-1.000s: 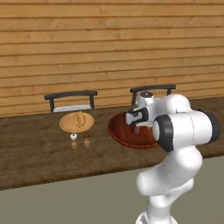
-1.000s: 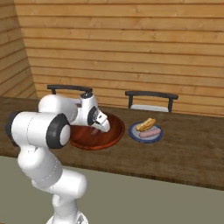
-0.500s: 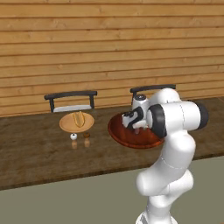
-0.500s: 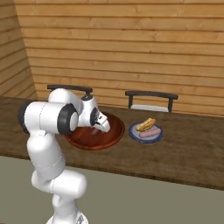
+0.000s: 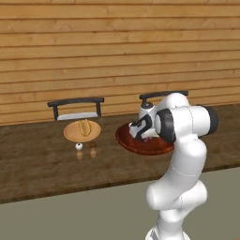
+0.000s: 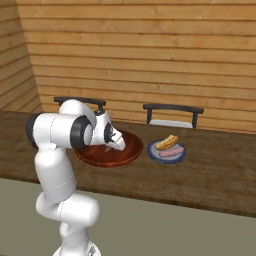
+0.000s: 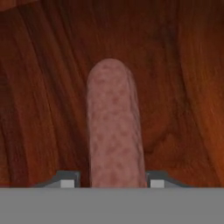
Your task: Place one bun and one sausage from the bowl on each plate.
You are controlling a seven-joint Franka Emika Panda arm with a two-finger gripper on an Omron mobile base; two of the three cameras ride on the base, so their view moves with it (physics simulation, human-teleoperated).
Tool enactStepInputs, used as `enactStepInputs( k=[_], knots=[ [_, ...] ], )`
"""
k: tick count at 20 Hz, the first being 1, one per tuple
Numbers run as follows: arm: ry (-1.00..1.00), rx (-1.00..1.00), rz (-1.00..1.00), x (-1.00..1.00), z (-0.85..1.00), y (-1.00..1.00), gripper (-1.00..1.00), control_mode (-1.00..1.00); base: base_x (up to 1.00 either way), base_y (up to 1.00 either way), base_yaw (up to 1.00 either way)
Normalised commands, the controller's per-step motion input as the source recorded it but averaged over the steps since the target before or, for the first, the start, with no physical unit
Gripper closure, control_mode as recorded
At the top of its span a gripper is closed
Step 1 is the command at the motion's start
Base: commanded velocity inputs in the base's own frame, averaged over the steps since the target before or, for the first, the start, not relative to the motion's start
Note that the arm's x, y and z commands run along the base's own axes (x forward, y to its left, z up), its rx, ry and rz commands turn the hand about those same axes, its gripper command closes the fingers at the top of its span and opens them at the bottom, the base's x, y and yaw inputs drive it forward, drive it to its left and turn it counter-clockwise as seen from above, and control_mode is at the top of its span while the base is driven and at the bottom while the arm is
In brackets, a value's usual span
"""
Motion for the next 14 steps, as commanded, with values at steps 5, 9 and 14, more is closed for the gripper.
enactStepInputs(
  k=[5,9,14],
  knots=[
    [-0.02,0.00,0.00,-0.02,-0.02,0.00,1.00,-1.00,0.00,0.00,0.00],
    [-0.28,0.15,0.00,-0.43,0.92,0.00,1.00,-1.00,0.00,0.00,0.00],
    [-0.33,0.15,0.00,-0.17,1.00,0.57,1.00,-1.00,0.00,0.00,0.00]
  ],
)
